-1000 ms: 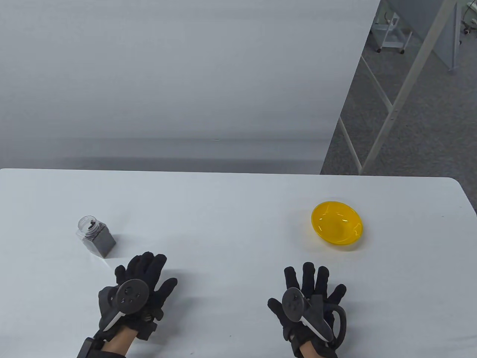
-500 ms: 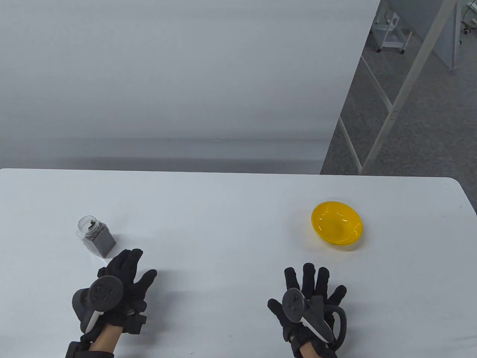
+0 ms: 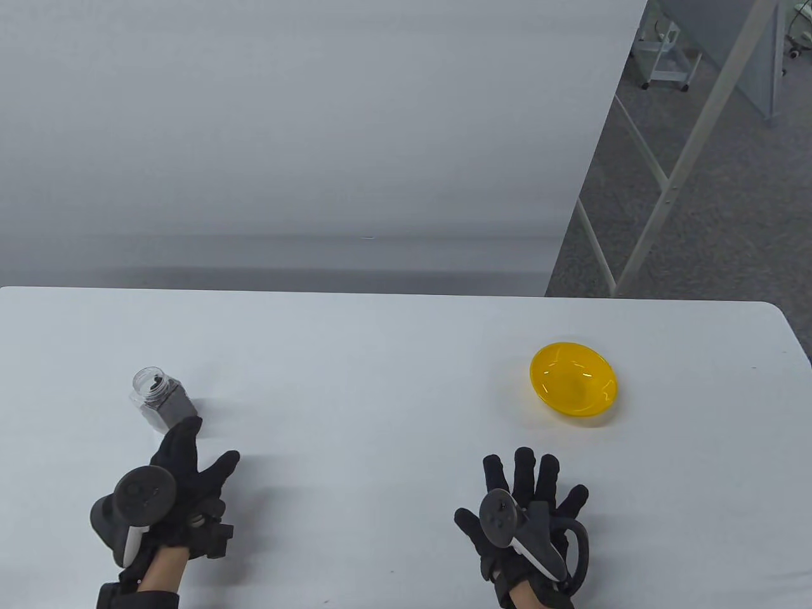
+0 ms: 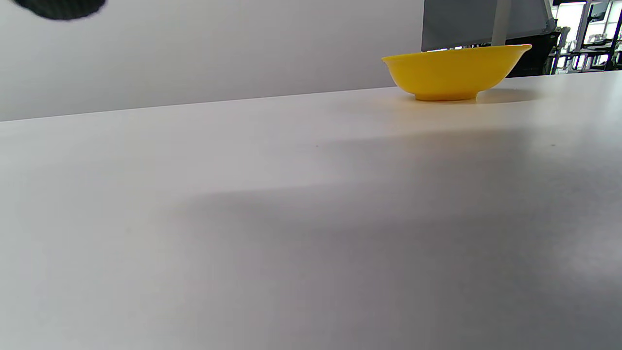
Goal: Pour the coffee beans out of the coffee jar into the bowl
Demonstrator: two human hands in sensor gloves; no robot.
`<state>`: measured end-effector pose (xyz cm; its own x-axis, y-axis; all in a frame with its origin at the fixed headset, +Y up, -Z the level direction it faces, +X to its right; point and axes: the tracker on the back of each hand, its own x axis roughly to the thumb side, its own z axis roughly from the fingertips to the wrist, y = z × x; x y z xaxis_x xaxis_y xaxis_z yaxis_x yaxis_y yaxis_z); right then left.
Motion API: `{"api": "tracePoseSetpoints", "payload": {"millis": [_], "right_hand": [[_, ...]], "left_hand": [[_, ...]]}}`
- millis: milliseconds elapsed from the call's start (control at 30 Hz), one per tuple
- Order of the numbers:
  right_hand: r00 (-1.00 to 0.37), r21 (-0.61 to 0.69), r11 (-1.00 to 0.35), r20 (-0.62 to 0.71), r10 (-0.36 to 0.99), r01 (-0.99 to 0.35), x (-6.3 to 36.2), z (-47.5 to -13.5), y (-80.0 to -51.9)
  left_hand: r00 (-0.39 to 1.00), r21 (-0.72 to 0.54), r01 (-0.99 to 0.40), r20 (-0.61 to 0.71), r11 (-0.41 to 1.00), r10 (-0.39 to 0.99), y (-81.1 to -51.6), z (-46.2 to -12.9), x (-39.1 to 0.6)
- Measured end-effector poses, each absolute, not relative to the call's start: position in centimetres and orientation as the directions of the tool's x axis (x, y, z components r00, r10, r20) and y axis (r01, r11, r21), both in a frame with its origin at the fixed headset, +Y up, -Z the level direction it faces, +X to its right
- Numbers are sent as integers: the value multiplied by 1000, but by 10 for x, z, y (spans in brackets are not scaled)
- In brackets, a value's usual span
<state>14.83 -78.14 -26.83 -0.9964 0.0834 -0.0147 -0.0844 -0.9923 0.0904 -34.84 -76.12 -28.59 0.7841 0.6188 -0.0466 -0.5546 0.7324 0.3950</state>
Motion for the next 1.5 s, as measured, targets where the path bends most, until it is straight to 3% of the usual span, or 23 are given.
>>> {"api": "tracePoseSetpoints", "payload": {"millis": [833, 1500], "right_hand": [[-996, 113, -990, -10, 86, -86, 146, -272, -782], [-997, 126, -989, 5, 75, -74, 141, -275, -782]], "left_hand": [[672, 503, -573, -163, 646, 723, -782, -289, -398], [589, 504, -625, -197, 596, 784, -788, -312, -432]]}}
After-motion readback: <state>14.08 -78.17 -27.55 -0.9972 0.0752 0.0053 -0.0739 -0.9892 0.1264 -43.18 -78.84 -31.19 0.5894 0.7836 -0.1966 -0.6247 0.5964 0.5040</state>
